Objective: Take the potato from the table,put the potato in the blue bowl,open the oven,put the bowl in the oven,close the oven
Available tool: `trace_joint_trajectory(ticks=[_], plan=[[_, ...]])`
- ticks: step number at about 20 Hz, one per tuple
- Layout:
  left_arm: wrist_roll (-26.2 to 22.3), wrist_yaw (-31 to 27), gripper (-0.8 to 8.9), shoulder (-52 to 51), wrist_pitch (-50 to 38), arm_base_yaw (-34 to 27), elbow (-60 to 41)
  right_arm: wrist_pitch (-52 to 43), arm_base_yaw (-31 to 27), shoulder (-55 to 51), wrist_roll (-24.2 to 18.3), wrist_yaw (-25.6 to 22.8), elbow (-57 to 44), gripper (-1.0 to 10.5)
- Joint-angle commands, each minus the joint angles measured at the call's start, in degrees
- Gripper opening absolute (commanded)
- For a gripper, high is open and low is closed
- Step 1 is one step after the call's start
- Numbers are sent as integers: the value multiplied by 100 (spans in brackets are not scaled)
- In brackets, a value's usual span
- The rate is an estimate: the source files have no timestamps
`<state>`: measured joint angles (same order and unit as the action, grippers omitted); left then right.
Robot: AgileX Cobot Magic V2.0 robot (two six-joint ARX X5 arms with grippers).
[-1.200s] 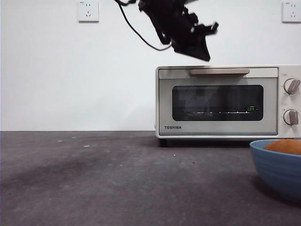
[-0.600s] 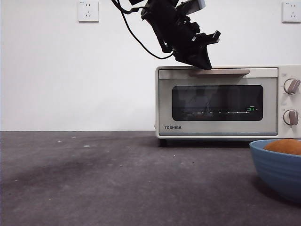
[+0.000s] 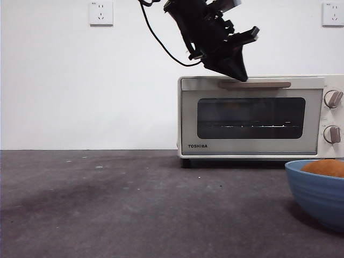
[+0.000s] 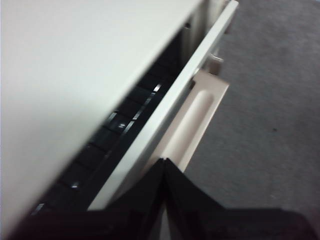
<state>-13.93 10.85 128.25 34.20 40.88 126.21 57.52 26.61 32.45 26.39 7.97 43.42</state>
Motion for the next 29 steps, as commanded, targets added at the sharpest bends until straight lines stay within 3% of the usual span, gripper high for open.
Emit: trace_joint_trajectory(ticks=[1, 3, 6, 10, 29], plan=[[269, -35, -6, 227, 221, 90, -133, 214, -2, -22, 101, 13, 175, -10], [380, -44, -6, 227, 260, 133, -136, 538, 0, -55, 201, -210, 516, 0], [485, -61, -6, 227, 291, 234, -138, 1368, 0, -85, 188, -1082, 1176, -1], [520, -59, -6, 227, 391, 315, -199, 2111, 0, -87, 175, -1569, 1661, -2], [560, -807, -6, 192, 1113, 767, -284, 2111, 0, -162, 170, -1480, 2002, -2]])
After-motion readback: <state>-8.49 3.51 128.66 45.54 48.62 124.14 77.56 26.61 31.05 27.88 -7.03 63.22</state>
